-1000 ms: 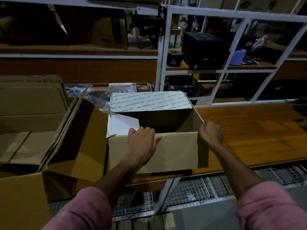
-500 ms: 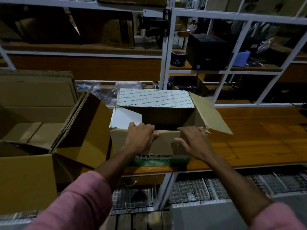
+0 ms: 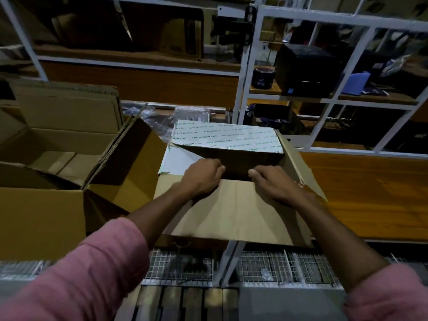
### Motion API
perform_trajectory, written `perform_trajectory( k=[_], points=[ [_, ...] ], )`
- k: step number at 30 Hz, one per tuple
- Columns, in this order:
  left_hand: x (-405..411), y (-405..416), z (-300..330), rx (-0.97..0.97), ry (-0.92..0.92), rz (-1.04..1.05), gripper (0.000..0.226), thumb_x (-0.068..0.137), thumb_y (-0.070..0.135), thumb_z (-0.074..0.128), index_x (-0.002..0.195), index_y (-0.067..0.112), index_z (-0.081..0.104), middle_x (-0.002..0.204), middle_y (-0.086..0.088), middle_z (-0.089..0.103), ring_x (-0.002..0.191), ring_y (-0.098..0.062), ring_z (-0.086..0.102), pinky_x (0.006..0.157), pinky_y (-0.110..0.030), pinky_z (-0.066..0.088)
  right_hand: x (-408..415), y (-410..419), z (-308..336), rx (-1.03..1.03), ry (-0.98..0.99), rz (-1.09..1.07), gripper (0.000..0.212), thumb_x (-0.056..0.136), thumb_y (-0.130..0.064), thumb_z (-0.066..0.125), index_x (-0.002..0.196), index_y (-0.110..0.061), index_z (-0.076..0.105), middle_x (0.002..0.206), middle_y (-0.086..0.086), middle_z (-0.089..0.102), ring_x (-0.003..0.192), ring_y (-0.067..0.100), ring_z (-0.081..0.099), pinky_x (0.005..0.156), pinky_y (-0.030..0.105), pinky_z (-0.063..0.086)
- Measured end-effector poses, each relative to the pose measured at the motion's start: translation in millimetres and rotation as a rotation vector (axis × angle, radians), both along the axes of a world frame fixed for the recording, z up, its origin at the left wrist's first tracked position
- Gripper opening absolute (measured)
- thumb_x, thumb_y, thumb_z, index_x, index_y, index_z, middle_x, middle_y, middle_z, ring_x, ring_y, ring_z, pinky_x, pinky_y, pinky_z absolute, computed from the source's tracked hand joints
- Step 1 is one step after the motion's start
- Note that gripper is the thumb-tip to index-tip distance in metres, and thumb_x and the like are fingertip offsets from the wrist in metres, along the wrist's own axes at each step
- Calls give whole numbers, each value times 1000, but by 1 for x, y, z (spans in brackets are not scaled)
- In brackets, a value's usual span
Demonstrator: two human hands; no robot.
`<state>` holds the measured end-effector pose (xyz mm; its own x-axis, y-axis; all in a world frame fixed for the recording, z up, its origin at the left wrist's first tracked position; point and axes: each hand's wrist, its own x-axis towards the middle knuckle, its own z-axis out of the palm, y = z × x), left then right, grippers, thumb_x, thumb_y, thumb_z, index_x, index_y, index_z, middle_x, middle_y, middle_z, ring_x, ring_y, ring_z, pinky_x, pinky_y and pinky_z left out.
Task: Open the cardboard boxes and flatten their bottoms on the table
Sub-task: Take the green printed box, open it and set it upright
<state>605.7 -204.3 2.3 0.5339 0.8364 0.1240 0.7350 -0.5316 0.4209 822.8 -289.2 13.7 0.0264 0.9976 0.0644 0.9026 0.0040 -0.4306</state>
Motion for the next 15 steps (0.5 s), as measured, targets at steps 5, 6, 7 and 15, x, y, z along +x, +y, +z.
perform_trajectory(
  k=[5,6,7,15],
  points=[
    [15,44,-3,-215,284,-108,42,102,41,48,123,7,64,125,-17,64,111,-34,60,91,-38,49,-17,65,-13,-233,1,9,38,101,-31,55,134,-15,62,133,10,63,123,28,58,99,36,46],
    [19,53,-6,-224,293,-147,45,101,41,51,128,7,61,131,-19,60,117,-35,57,95,-38,47,-19,77,-16,-256,7,29,48,99,-29,58,144,-14,53,143,12,54,132,30,51,106,36,42],
    [22,62,-8,-191,279,-191,50,100,41,54,135,6,56,139,-19,54,126,-36,52,102,-40,44,-20,89,-20,-249,18,51,61,97,-28,61,153,-13,40,153,16,41,141,33,41,114,37,36],
    [33,161,6,310,133,-88,79,98,33,55,161,15,11,170,-9,1,155,-35,-1,122,-62,14,-21,172,-15,218,-21,-169,75,101,-22,55,162,-21,11,170,1,-6,155,24,-8,121,36,-1]
  ],
)
